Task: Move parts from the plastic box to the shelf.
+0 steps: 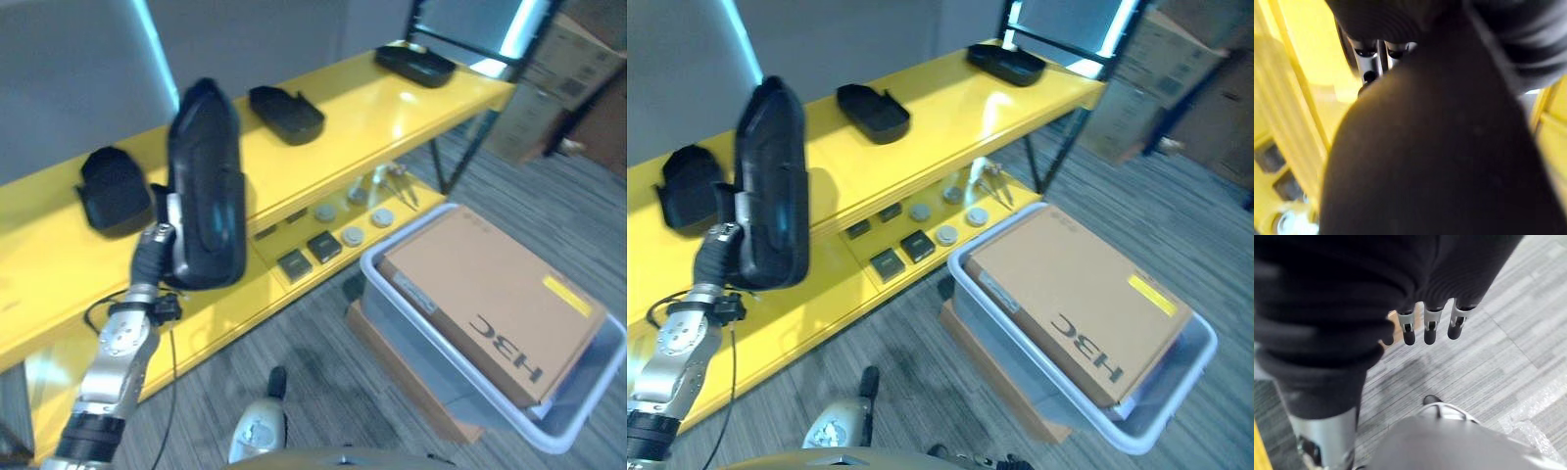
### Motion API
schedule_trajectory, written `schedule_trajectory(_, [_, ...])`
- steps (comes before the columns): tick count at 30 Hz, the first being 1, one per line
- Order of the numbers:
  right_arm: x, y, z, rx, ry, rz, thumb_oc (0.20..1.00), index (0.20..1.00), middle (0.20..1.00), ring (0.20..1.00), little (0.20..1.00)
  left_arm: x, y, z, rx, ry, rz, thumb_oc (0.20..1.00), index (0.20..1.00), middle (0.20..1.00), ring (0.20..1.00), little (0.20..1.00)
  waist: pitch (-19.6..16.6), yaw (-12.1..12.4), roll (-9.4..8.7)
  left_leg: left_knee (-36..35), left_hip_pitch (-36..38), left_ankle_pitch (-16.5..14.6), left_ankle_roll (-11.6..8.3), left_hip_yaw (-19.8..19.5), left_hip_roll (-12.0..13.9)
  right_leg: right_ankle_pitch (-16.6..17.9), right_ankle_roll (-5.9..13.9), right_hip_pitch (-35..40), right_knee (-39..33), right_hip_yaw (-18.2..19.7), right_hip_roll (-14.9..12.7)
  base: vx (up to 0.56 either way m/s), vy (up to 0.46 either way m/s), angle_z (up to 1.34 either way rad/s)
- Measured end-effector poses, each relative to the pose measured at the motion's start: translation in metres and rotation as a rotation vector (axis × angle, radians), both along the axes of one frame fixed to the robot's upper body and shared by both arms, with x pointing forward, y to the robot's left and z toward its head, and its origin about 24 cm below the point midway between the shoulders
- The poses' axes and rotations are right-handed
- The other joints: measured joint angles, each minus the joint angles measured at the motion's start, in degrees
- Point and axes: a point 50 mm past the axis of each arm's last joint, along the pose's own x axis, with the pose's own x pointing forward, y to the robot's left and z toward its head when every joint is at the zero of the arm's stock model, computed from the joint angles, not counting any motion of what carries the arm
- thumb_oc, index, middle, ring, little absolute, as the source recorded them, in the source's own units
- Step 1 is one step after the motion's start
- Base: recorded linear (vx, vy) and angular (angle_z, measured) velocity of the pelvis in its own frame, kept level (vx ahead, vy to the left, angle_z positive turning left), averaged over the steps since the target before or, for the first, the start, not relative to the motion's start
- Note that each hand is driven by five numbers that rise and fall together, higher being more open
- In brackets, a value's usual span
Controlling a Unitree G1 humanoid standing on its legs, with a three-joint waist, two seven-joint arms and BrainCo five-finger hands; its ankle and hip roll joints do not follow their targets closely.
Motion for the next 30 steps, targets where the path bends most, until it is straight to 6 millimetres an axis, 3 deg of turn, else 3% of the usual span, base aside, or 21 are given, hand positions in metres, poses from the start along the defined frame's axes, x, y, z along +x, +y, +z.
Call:
schedule_trajectory(2, [0.009, -0.001, 0.002, -0.022, -0.005, 0.064, 1.0, 1.0, 1.0, 1.0, 1.0, -0.001, 0.004, 0.003, 0.013, -0.018, 0.032, 0.2, 0.2, 0.2, 0.2, 0.2, 0.22, 0.4, -0.35, 1.61, 0.98, 0.22, 0.17, 2.41, -1.88, 0.17, 1.41, 1.07, -0.89, -2.08, -1.87, 0.03, 0.088, 0.87])
schedule_trajectory(3, [0.01, -0.005, 0.003, -0.044, -0.001, 0.101, 1.0, 1.0, 1.0, 1.0, 1.0, -0.006, 0.004, 0.004, 0.025, -0.03, 0.05, 0.2, 0.2, 0.2, 0.2, 0.2, -1.05, 0.67, 2.0, 1.39, 2.98, 0.45, 0.48, 2.76, -1.73, 0.2, 2.94, 1.84, 0.14, -3.64, -0.8, 0.11, 0.144, 0.87])
schedule_trajectory(4, [0.006, -0.009, 0.003, -0.061, 0.016, 0.113, 1.0, 1.0, 1.0, 1.0, 1.0, -0.01, 0.003, 0.004, 0.028, -0.036, 0.05, 0.2, 0.2, 0.2, 0.2, 0.2, -1.89, 0.69, 4.32, -0.03, 4.43, 2.77, 3.27, 1.73, -1.48, -1.09, 3.82, 1.94, 1.27, -4.17, -0.24, 0.14, 0.148, 0.6])
schedule_trajectory(5, [0.01, -0.007, 0.003, -0.058, 0.017, 0.112, 1.0, 1.0, 1.0, 1.0, 1.0, -0.013, 0.005, 0.005, 0.042, -0.04, 0.057, 0.2, 0.2, 0.2, 0.2, 0.2, -1.94, 1.32, 4.98, -0.7, 4.78, 4.2, 4.32, 1.18, -1.86, -2.31, 4.62, 1.98, 2.48, -3.67, -0.56, 0.14, 0.126, 0.26])
schedule_trajectory(9, [0.031, 0.012, 0.002, -0.021, 0.009, 0.121, 1.0, 1.0, 1.0, 1.0, 1.0, -0.027, 0.027, 0.004, 0.097, -0.027, 0.149, 0.2, 0.2, 0.2, 0.2, 0.2, -1.69, 2.84, 3.62, -2.49, 6.49, 4.04, 4.49, -1.55, -5.41, -3.57, 5.09, 2.11, 2.9, 1.34, -1.25, 0.15, 0.135, 0.35])
schedule_trajectory(13, [0.031, 0.009, 0.002, -0.035, 0.027, 0.102, 1.0, 1.0, 1.0, 1.0, 1.0, -0.035, 0.047, 0.008, 0.11, -0.032, 0.232, 0.2, 0.2, 0.2, 0.2, 0.2, -1.8, 4.95, 1.95, -3.44, 8.31, 3.04, 6.23, -3.11, -8.39, -3.94, 6.46, 3.7, 2.89, 1.83, -3.17, 0.15, 0.167, 0.29])
schedule_trajectory(16, [0.031, 0.013, 0.001, -0.042, 0.033, 0.089, 1.0, 1.0, 1.0, 1.0, 1.0, -0.036, 0.056, 0.015, 0.13, -0.048, 0.257, 0.2, 0.2, 0.2, 0.2, 0.2, -1.67, 5.25, 0.61, -3.15, 9.26, 1.95, 7.34, -4.13, -10.27, -4.63, 7.49, 4.96, 3.96, 2.28, -4.75, 0.13, 0.199, 0.29])
schedule_trajectory(18, [0.029, 0.015, 0.001, -0.05, 0.034, 0.076, 1.0, 1.0, 1.0, 1.0, 1.0, -0.033, 0.057, 0.022, 0.159, -0.061, 0.24, 0.2, 0.2, 0.2, 0.2, 0.2, -1.52, 4.36, 0.22, -2.08, 9.33, 1.02, 8.58, -5.12, -11.21, -4.53, 8.12, 3.97, 8.52, 5.12, -6.04, 0.1, 0.356, 0.33])
schedule_trajectory(20, [0.024, 0.009, 0.0, -0.057, 0.046, 0.042, 1.0, 1.0, 1.0, 1.0, 1.0, -0.023, 0.053, 0.023, 0.164, -0.065, 0.21, 0.2, 0.2, 0.2, 0.2, 0.2, -0.98, 2.99, 1.43, -0.46, 9.58, 0.27, 10.04, -6.33, -11.61, -4.11, 8.7, -1.54, 23.38, 8.05, -9.32, -0.04, 0.221, 0.33])
schedule_trajectory(21, [0.019, 0.007, -0.001, -0.063, 0.065, 0.036, 1.0, 1.0, 1.0, 1.0, 1.0, -0.019, 0.051, 0.025, 0.173, -0.067, 0.195, 0.2, 0.2, 0.2, 0.2, 0.2, -0.67, 1.68, 1.61, 0.75, 9.47, 0.17, 10.96, -6.74, -12.05, -2.26, 8.94, -4.82, 30.18, 10.05, -10.83, 0.01, 0.074, 0.41])
schedule_trajectory(22, [0.025, -0.006, 0.003, -0.082, 0.031, 0.008, 1.0, 1.0, 1.0, 1.0, 1.0, -0.013, 0.046, 0.028, 0.181, -0.077, 0.18, 0.2, 0.2, 0.2, 0.2, 0.2, 0.6, -0.25, 2.02, 1.97, 9.8, -1.49, 12.69, -7.92, -12.53, 3.25, 9.4, -11.37, 42.04, 16.43, -11.43, 0.07, -0.04, 0.7])
schedule_trajectory(23, [0.032, -0.013, 0.007, -0.091, -0.011, 0.002, 1.0, 1.0, 1.0, 1.0, 1.0, -0.003, 0.037, 0.028, 0.195, -0.076, 0.156, 0.2, 0.2, 0.2, 0.2, 0.2, 1.78, -3.41, 2.87, 2.14, 9.46, -1.68, 12.13, -10.48, -12.11, -0.17, 10.48, -16.64, 43.92, 23.73, -6.65, 0.16, -0.186, 0.74])
schedule_trajectory(24, [0.038, -0.011, 0.009, -0.071, -0.046, -0.005, 1.0, 1.0, 1.0, 1.0, 1.0, 0.005, 0.031, 0.032, 0.207, -0.085, 0.13, 0.2, 0.2, 0.2, 0.2, 0.2, 3.3, -5.31, 2.25, 1.7, 9.58, -0.69, 10.52, -11.73, -12.13, -2.12, 10.32, -20.54, 39.06, 25.25, -3.13, 0.39, -0.366, 0.85])
schedule_trajectory(25, [0.037, -0.012, 0.01, -0.048, -0.064, -0.02, 1.0, 1.0, 1.0, 1.0, 1.0, 0.012, 0.022, 0.033, 0.196, -0.096, 0.102, 0.2, 0.2, 0.2, 0.2, 0.2, 4.55, -6.73, 1.81, 0.32, 9.28, -0.18, 8.81, -13.64, -12.19, -2.09, 9.1, -23.29, 29.13, 25.15, 0.66, 0.39, -0.325, 0.92])
schedule_trajectory(26, [0.03, -0.012, 0.007, -0.045, -0.042, -0.028, 1.0, 1.0, 1.0, 1.0, 1.0, 0.017, 0.014, 0.03, 0.155, -0.098, 0.096, 0.2, 0.2, 0.2, 0.2, 0.2, 4.76, -9.02, 1.74, 0.98, 8.72, -3.27, 5.08, -15.31, -11.88, -1.12, 7.33, -21.04, 16.35, 27.65, 2.87, 0.34, -0.243, 1.48])
schedule_trajectory(27, [0.023, -0.005, 0.001, -0.027, -0.002, -0.041, 1.0, 1.0, 1.0, 1.0, 1.0, 0.022, 0.008, 0.03, 0.136, -0.101, 0.083, 0.2, 0.2, 0.2, 0.2, 0.2, 5.13, -11.13, -1.48, 8.95, 6.85, -6.08, 9.65, -15.7, -13.54, 0.75, 11.09, -19.09, 5.91, 31.74, 1.32, 0.19, -0.111, 1.51])
schedule_trajectory(28, [0.009, 0.0, -0.003, -0.013, 0.049, -0.057, 1.0, 1.0, 1.0, 1.0, 1.0, 0.022, 0.006, 0.035, 0.146, -0.119, 0.077, 0.2, 0.2, 0.2, 0.2, 0.2, 5.67, -10.94, -2.75, 11.58, 7.45, -7.98, 9.95, -17.35, -14.19, 2.65, 11.53, -18.81, 4.84, 32.9, 0.57, 0.16, -0.114, 0.9])
schedule_trajectory(29, [-0.001, 0.004, -0.006, -0.004, 0.081, -0.063, 1.0, 1.0, 1.0, 1.0, 1.0, 0.018, 0.009, 0.03, 0.143, -0.101, 0.093, 0.2, 0.2, 0.2, 0.2, 0.2, 5.71, -9.74, -4.05, 11.21, 8.75, -8.71, 9.12, -17.62, -15.42, 5.32, 8.59, -18.22, 4.44, 33.11, -0.73, 0.17, -0.13, 0.32])
schedule_trajectory(30, [-0.009, 0.004, -0.008, -0.003, 0.102, -0.068, 1.0, 1.0, 1.0, 1.0, 1.0, 0.015, 0.007, 0.024, 0.125, -0.081, 0.099, 0.2, 0.2, 0.2, 0.2, 0.2, 5.26, -9.74, -4.17, 10.84, 10.16, -9.11, 9.1, -18.69, -15.16, 7.48, 7.01, -16.42, 4.18, 32.26, -0.73, 0.17, -0.142, 0.29])
